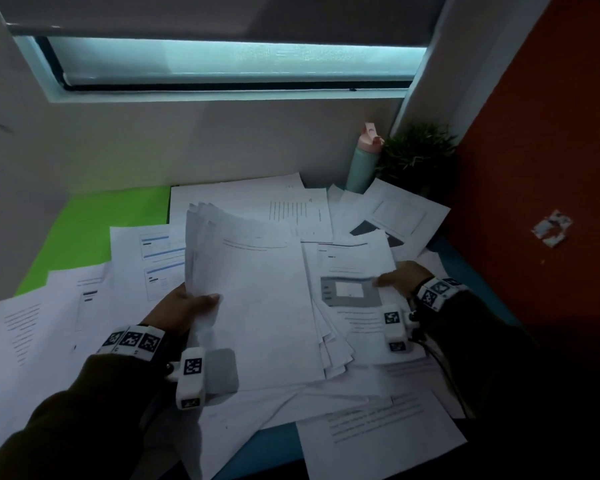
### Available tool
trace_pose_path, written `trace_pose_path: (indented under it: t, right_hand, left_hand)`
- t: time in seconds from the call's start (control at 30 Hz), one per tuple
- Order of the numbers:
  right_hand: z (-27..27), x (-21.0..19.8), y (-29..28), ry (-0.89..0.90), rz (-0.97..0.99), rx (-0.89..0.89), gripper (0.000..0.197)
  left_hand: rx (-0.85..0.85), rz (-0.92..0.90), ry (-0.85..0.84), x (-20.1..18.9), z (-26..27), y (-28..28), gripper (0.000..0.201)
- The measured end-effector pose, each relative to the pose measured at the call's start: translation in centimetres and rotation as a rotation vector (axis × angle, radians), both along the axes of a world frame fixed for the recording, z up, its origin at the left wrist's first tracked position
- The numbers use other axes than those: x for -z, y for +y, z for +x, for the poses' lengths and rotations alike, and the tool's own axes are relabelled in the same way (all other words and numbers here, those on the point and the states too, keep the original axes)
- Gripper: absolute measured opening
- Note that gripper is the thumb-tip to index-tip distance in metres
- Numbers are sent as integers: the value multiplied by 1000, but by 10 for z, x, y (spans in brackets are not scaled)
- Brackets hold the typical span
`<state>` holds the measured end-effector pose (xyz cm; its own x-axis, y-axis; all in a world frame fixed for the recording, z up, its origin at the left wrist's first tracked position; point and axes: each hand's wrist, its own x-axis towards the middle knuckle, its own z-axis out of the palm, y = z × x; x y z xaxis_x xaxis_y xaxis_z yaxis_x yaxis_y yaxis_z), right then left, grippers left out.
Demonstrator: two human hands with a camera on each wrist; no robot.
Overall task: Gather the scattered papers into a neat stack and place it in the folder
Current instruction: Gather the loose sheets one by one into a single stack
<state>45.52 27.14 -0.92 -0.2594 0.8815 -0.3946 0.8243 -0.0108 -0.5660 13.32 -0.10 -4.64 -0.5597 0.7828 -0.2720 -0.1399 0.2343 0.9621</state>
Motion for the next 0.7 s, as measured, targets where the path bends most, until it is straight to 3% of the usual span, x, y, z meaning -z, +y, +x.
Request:
trace_pose_path:
  t: [0.1, 0.2, 0.37, 0.57, 0.7]
  right_hand:
    - [0, -1, -6, 26, 92, -63, 29]
    - [14, -4, 8, -38, 216, 5, 9]
    - [39, 0, 28, -241, 211, 38, 40]
    - [36, 1, 29, -164, 205, -21, 38]
    - [35, -9, 26, -200, 183, -140, 36]
  left_hand:
    - [-3, 1, -10, 0, -1, -1, 35]
    - [0, 3, -3, 1, -1, 0, 27]
    - [0, -13, 14, 2, 0, 2, 19]
    - [-1, -10, -1, -1, 3, 1, 35]
    - [13, -6, -11, -2, 2, 1, 31]
